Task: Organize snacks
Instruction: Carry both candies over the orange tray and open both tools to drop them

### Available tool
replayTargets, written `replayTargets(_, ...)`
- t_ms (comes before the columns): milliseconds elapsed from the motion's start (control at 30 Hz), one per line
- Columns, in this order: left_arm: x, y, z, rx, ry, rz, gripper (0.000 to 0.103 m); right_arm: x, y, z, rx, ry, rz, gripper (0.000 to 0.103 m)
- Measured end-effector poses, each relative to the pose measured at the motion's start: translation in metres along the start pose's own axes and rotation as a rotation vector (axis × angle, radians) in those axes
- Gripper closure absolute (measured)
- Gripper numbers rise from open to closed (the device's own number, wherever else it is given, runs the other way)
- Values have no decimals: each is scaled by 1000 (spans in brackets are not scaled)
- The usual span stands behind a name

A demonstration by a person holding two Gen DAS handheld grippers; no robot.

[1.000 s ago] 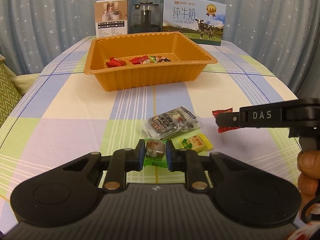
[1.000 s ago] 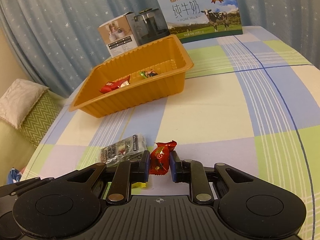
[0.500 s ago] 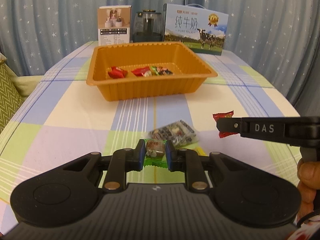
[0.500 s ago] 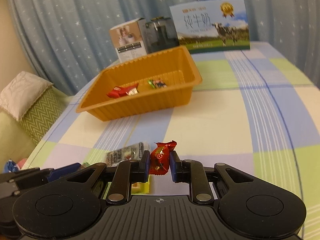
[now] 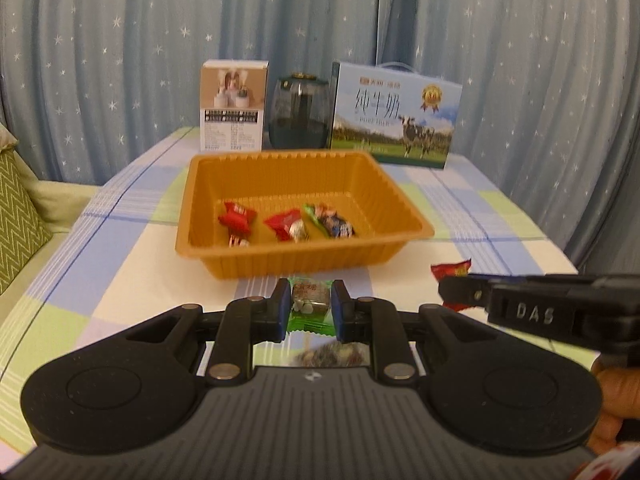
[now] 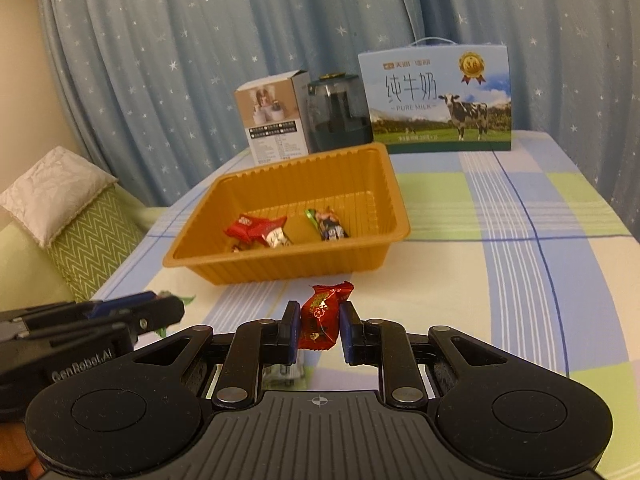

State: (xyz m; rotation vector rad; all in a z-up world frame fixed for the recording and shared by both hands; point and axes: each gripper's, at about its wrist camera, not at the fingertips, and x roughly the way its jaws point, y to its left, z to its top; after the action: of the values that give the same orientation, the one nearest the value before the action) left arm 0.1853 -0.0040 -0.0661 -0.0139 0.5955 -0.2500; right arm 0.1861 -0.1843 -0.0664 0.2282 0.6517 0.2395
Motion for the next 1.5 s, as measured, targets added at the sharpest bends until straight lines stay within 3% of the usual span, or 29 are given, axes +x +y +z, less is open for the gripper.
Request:
replayTargets(867,39,27,63,-72,-76,33,84,44,-4,67,36,-101,11,82)
replayTargets(1500,99,58,82,-133,-28,53,84,101,-2,85,25,-84,-26,82)
